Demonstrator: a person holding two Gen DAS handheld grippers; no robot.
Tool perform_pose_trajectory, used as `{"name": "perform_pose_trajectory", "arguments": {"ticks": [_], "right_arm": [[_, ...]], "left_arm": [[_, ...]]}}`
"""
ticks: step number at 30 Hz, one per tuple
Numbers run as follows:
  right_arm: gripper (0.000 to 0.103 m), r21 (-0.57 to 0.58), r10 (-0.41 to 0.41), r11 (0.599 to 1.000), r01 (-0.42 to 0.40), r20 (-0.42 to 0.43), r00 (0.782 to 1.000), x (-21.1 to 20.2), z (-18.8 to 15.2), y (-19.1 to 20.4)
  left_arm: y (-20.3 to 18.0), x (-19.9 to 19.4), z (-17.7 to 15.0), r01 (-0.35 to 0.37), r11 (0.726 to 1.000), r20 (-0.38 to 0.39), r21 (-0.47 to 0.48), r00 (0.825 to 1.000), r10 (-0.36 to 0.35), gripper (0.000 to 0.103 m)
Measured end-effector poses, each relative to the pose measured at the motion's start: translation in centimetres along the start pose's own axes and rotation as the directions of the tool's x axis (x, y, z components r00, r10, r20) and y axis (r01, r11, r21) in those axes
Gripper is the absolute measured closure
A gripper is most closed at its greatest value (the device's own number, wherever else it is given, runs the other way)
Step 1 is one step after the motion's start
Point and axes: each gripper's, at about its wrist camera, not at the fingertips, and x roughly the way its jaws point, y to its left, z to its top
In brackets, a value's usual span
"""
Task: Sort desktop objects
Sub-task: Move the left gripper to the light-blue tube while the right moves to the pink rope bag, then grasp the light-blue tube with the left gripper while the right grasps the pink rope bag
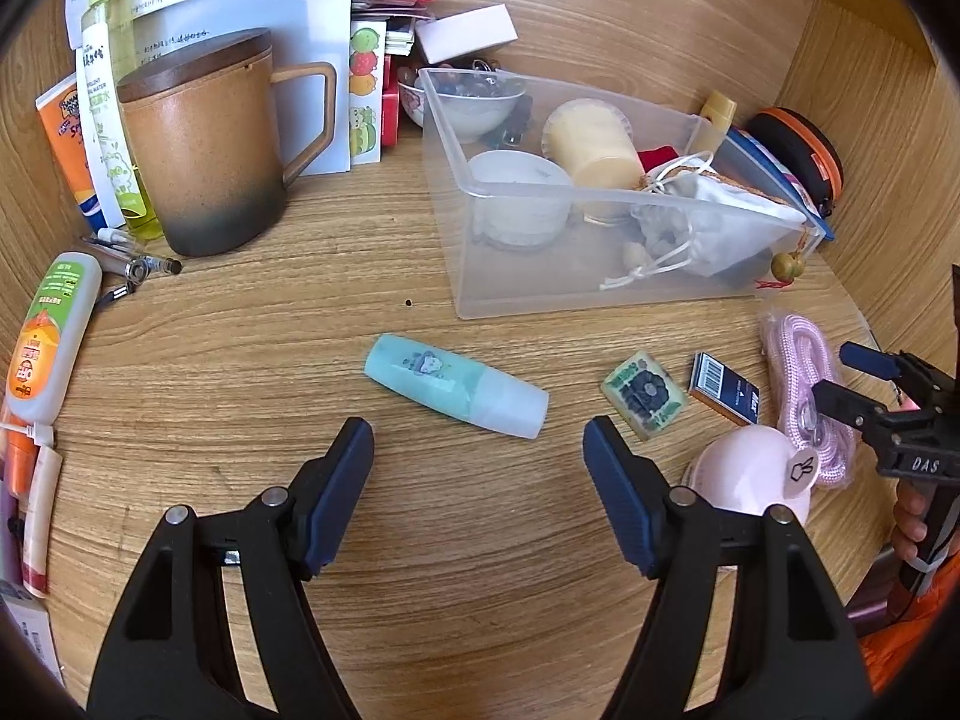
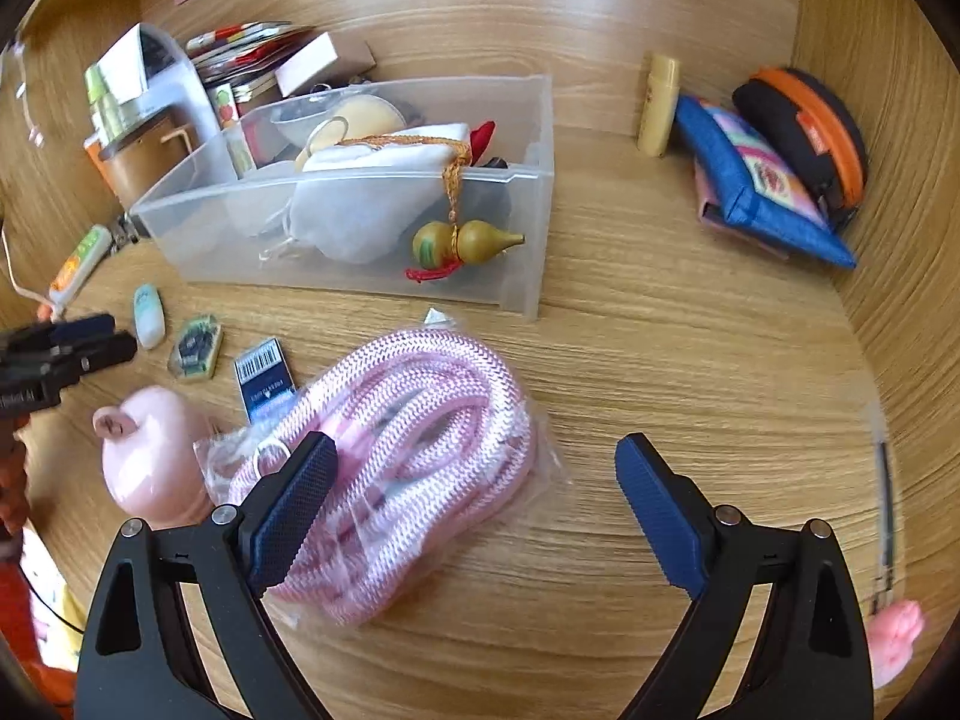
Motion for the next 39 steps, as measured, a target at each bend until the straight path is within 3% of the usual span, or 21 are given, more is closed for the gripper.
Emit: {"name": "perform_pose_trajectory", "arguments": {"ticks": [4, 21, 28, 32, 36, 39], "right_arm": [[0.010, 0.032, 0.031, 0.999, -0.031, -0.016, 0.999, 0.4, 0.5, 0.4], [0.010, -0.120, -0.066, 0.991, 0.067, 0.010, 0.998, -0.2, 0.5, 5.5], [0.006, -0.007, -0.015, 1.000, 0.015, 0.000, 1.000, -0.1, -0.6, 2.5], [0.005, 0.063, -0.061, 0.996, 0.062, -0.020, 0.998, 0.0, -1.5, -0.1], [0.005, 0.140, 0.059, 0.988, -0.058, 0.002, 0.998, -0.8, -1.0, -0.8], [0.005, 0.093, 0.087, 0.992, -0.088, 0.010, 0.996, -0.8, -0.1, 1.0]], "left_arm": [[0.1, 0.0, 0.0, 0.012, 1.000, 0.004, -0.004, 1.000, -0.012, 0.031], [0.7, -0.4, -0.1, 0.069, 0.998, 0.035, -0.015, 0.997, -0.068, 0.030], [0.4, -0.3, -0.1, 0.069, 0.998, 0.030, -0.001, 0.997, -0.068, 0.030], [0.2, -0.1, 0.0, 0.072, 0.997, 0.028, 0.008, 0.997, -0.072, 0.030], [0.2, -0.1, 0.1, 0.068, 0.998, 0.032, 0.007, 0.997, -0.069, 0.030], [0.3, -0.2, 0.0, 0.068, 0.998, 0.034, -0.003, 0.997, -0.068, 0.029]]}}
